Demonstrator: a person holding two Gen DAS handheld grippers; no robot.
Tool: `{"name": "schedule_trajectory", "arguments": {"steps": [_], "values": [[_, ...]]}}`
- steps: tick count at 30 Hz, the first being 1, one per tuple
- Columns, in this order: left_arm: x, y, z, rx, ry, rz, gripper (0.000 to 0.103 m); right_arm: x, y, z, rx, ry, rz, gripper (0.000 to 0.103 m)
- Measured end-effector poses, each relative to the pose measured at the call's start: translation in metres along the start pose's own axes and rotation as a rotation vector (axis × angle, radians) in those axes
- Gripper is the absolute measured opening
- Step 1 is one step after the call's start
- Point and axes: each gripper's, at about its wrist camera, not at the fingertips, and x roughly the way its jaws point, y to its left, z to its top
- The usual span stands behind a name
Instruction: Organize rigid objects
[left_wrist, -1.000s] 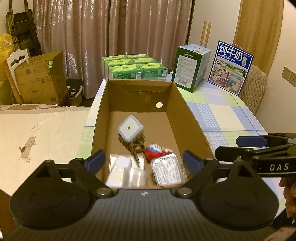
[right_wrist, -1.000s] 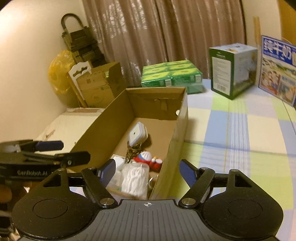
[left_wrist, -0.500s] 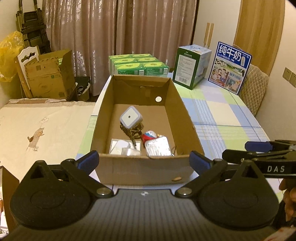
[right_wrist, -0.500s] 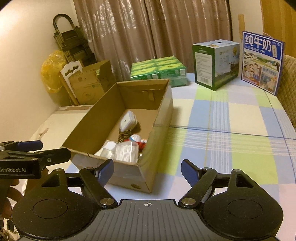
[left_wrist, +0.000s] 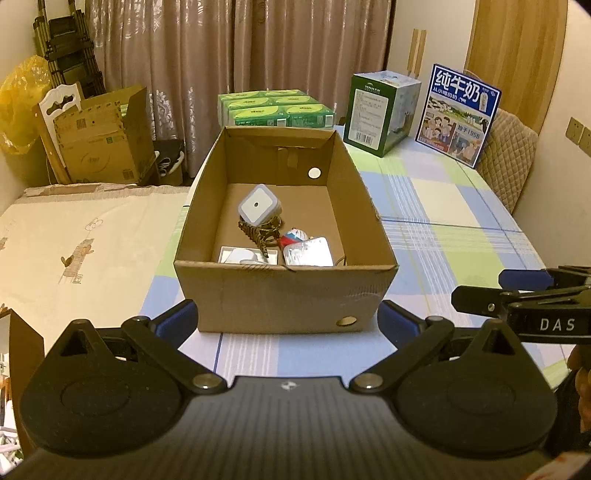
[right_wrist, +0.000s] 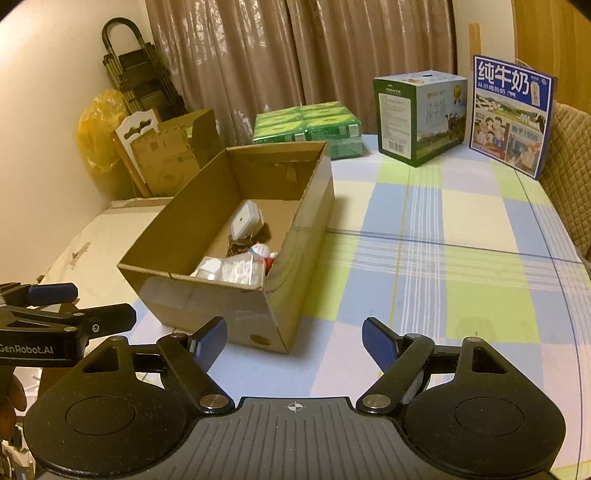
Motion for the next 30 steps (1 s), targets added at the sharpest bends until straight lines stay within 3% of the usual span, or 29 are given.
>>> {"name": "schedule_trajectory", "arguments": {"steps": [30], "values": [[0.001,-0.004,-0.01,0.002,0.015,0.015,0.102,-0.007,0.004,-0.013,-0.001,0.006,0.002,0.078]]}}
